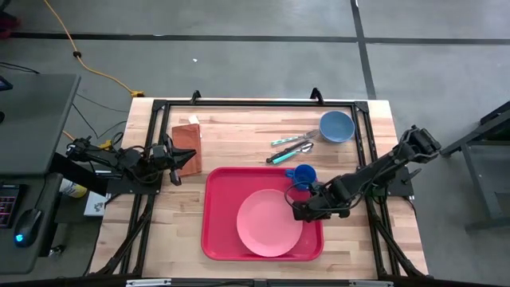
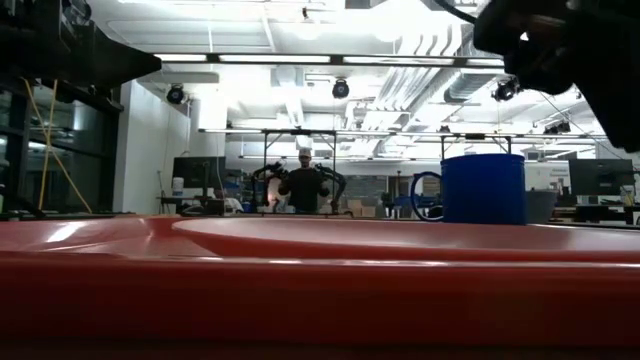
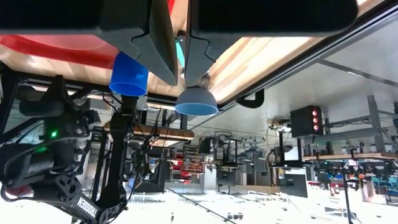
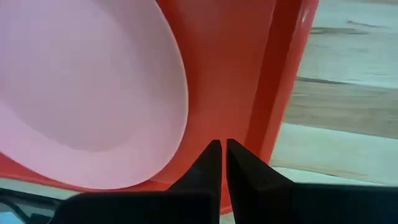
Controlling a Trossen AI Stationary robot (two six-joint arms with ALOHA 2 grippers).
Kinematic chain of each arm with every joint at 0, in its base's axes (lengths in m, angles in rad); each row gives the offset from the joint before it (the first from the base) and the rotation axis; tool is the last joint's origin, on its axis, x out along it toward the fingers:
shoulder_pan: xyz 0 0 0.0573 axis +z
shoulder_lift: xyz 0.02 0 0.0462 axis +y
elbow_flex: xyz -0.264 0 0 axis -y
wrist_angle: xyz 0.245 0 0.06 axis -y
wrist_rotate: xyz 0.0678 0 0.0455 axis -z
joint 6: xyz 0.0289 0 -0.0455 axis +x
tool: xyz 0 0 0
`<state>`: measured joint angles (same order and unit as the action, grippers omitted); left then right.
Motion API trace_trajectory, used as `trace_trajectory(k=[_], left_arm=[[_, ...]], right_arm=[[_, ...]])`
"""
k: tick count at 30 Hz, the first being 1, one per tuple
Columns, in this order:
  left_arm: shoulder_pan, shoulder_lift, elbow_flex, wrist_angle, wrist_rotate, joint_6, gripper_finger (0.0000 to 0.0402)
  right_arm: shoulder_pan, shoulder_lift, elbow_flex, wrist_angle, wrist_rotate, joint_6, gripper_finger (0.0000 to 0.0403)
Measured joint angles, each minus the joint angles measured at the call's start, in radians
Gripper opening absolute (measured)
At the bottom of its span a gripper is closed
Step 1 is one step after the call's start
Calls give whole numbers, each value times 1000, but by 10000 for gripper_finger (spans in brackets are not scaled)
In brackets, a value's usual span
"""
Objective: Set up tray
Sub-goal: Put the blue bowl on top of the pink plate on the serving tray
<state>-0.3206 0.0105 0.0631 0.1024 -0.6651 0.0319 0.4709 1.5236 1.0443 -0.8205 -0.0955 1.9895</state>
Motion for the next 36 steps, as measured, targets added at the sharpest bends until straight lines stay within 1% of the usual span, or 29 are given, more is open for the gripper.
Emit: trace_trajectory(k=[6,10,12,14,16,19,21,23,25,27,31,34,36], left_arm=[[0,0,0,0,0,0,60],[0,0,0,0,0,0,60],[0,0,0,0,0,0,60],[0,0,0,0,0,0,60],[0,0,0,0,0,0,60],[0,0,0,0,0,0,60],[0,0,0,0,0,0,60],[0,0,0,0,0,0,60],[0,0,0,0,0,-1,60],[0,0,0,0,0,-8,60],[0,0,0,5,1,-11,60],[0,0,0,5,1,-11,60],[0,0,0,5,1,-11,60]], right_arm=[[0,-6,1,30,18,-31,0],[0,-6,1,23,81,-54,0],[-7,-5,0,5,90,-65,2],[-20,-5,-13,29,93,-81,9],[-31,-5,-34,93,118,-116,22],[-50,-4,-74,279,170,-182,42],[-63,-4,-95,349,176,-209,45],[-73,-4,-103,342,187,-213,35],[-82,-8,-104,355,208,-223,13],[-93,-17,-104,412,211,-251,5],[-97,-59,-103,570,217,-298,4],[-86,-115,-103,690,287,-369,2],[-84,-168,-103,710,382,-432,1]])
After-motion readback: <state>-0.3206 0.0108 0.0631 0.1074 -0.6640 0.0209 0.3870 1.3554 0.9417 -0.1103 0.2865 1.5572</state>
